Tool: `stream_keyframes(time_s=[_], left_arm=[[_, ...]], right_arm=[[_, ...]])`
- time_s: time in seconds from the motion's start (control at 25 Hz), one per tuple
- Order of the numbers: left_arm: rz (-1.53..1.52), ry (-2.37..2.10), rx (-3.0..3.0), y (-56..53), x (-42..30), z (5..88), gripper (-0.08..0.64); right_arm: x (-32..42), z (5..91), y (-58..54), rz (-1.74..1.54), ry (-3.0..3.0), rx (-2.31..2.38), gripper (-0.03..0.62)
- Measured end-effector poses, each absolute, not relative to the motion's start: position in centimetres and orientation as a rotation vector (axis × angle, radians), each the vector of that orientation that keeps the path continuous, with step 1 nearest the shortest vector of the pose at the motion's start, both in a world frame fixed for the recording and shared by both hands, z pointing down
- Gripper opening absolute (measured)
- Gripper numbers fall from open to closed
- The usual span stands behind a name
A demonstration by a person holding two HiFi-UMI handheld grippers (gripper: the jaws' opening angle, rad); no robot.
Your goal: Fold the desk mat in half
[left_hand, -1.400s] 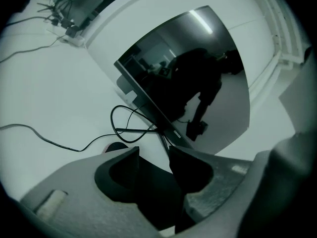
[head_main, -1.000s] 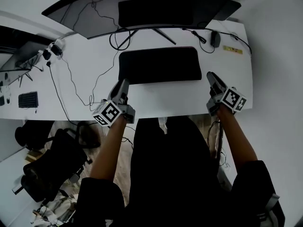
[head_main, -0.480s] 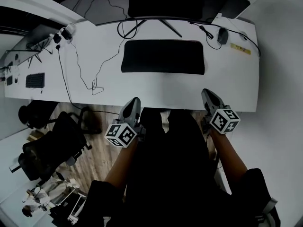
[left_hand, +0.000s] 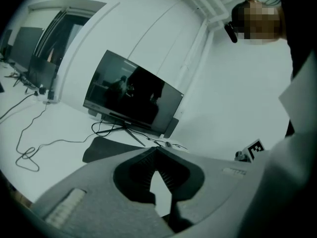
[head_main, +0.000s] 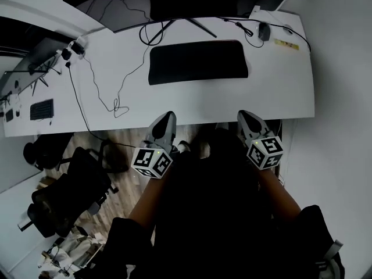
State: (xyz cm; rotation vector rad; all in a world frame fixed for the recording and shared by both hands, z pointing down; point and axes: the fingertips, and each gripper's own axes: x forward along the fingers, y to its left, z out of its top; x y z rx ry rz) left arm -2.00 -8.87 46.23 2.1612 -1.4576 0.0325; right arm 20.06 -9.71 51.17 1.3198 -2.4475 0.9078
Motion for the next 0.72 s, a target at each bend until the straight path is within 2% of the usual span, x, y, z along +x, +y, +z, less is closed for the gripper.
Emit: stream_keyframes(time_s=[0.2, 0.56, 0.72], left_arm=[[0.006, -1.468, 2.234, -6.0, -4.9, 43.3, 0.021], [-0.045, -1.546, 2.341, -0.4, -13.2, 39.0, 0.021], [-0.072, -1.579, 2.386, 1.9, -15.9, 37.4, 0.021]], right_arm=[[18.4, 47.5, -6.3, 0.750, -2.410, 1.486, 0.002], [10.0, 42.1, -1.4, 0.641, -2.501, 1.570, 0.002], [7.3, 40.7, -0.1, 0.497, -2.505, 1.578, 0.002]])
